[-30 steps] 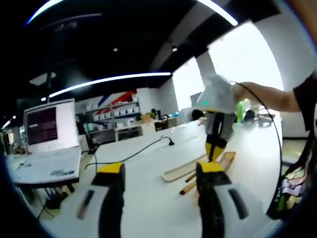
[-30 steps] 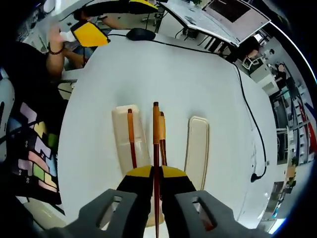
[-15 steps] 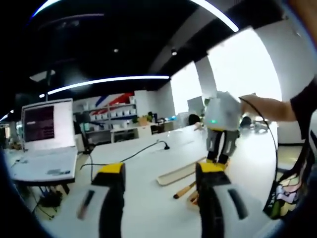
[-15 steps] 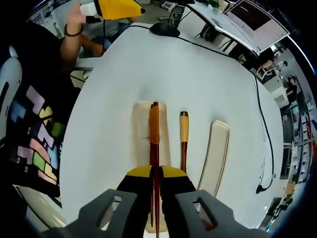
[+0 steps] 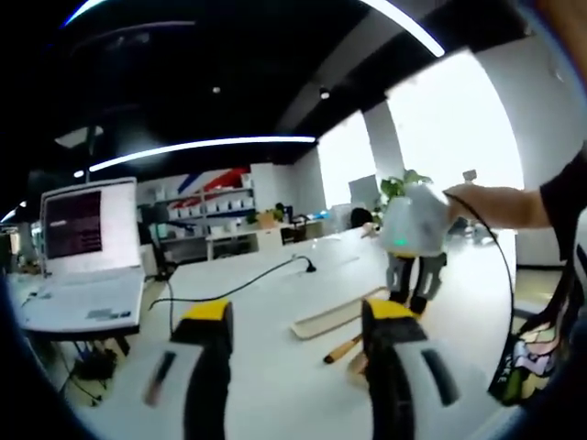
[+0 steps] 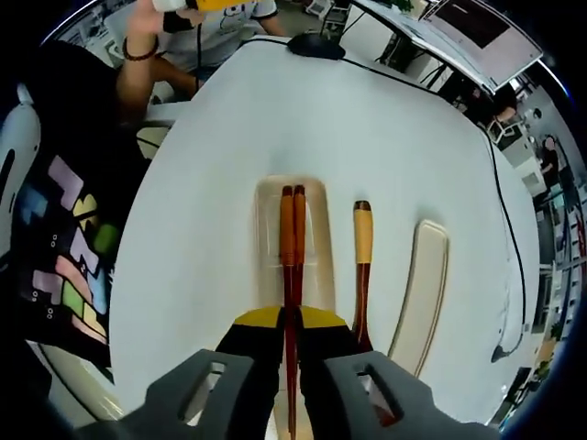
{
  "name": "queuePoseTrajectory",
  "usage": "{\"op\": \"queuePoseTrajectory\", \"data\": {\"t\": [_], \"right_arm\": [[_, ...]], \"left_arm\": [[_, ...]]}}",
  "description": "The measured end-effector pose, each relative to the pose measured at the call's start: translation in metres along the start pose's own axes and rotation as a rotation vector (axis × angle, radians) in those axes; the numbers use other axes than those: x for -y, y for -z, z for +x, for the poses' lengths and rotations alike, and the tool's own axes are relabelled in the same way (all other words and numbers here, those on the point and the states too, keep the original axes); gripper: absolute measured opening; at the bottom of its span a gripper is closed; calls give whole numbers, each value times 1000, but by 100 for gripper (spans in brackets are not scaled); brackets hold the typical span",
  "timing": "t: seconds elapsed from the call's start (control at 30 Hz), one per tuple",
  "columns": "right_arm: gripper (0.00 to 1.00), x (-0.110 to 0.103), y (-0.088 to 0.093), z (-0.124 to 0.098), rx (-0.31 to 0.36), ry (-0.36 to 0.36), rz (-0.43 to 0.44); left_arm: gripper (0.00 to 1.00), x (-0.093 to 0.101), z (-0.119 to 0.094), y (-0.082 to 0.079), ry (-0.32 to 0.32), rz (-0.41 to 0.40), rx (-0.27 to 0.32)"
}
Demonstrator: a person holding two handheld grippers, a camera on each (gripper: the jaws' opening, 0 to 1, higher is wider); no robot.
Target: Arrange the utensils inside the cutlery case until each visible utensil rests in its matching compartment.
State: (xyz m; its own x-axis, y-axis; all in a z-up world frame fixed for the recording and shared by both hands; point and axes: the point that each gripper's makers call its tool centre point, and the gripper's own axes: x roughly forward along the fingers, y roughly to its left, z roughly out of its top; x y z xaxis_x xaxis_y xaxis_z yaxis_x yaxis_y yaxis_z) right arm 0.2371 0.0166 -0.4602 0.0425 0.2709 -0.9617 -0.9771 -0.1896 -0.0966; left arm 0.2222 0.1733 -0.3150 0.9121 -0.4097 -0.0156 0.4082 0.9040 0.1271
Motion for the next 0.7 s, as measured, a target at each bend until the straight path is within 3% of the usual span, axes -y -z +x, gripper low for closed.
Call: {"op": "queuePoseTrajectory", "data": {"t": [0.7], "right_arm": [[3,4,3,4,1,1,13]], "left_arm": [[59,3,0,1,6,-4,-3]]}}
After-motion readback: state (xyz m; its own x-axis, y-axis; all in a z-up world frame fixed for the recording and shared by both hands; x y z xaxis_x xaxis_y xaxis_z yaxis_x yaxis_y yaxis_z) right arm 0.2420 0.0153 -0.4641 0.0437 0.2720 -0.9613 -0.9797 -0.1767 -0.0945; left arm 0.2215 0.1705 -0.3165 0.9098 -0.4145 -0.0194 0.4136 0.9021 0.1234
